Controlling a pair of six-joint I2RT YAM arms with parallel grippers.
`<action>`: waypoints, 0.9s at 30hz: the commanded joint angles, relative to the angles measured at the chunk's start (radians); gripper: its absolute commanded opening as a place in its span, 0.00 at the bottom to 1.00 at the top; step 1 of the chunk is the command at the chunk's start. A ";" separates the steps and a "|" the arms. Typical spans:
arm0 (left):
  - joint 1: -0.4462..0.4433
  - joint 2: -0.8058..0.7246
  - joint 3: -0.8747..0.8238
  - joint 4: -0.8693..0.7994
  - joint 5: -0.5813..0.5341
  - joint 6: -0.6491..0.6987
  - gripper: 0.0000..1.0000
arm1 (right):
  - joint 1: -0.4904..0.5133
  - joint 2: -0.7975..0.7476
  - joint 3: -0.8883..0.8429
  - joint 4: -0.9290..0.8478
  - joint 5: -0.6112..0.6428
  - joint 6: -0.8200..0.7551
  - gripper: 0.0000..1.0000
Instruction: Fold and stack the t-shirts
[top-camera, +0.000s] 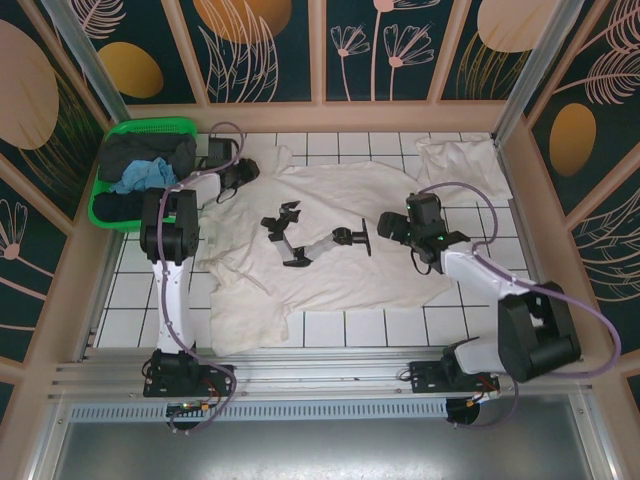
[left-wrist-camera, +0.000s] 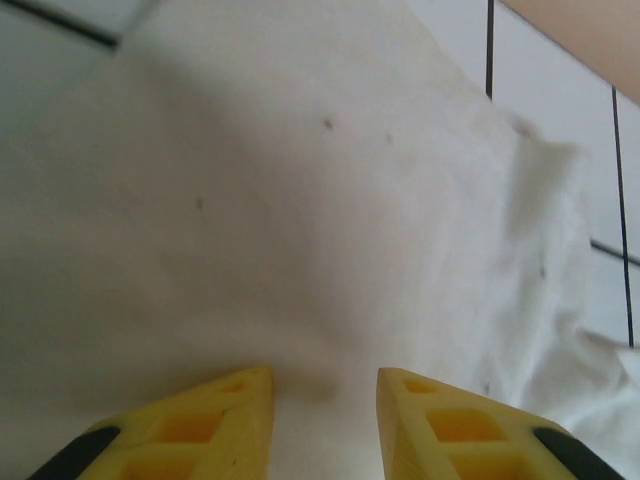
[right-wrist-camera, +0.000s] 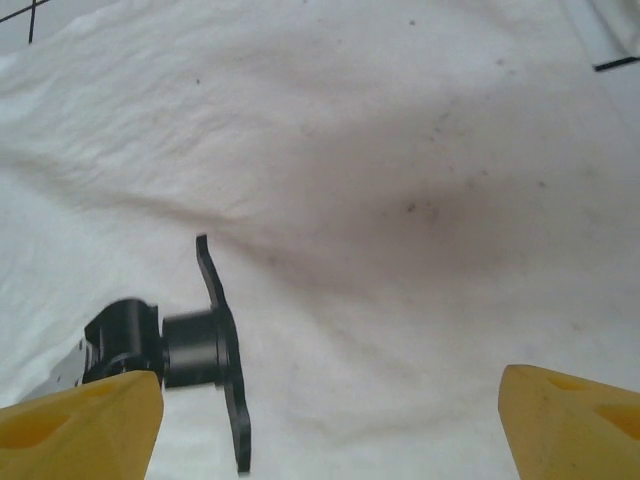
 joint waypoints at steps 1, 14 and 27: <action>0.023 0.094 0.129 -0.051 0.019 -0.018 0.33 | -0.027 -0.088 -0.047 -0.179 0.037 0.125 0.89; 0.025 0.290 0.602 -0.171 0.114 0.005 0.30 | -0.059 -0.383 -0.216 -0.372 0.067 0.391 0.89; -0.018 0.311 0.473 -0.041 0.121 -0.098 0.38 | -0.126 -0.302 -0.271 -0.274 0.024 0.375 0.89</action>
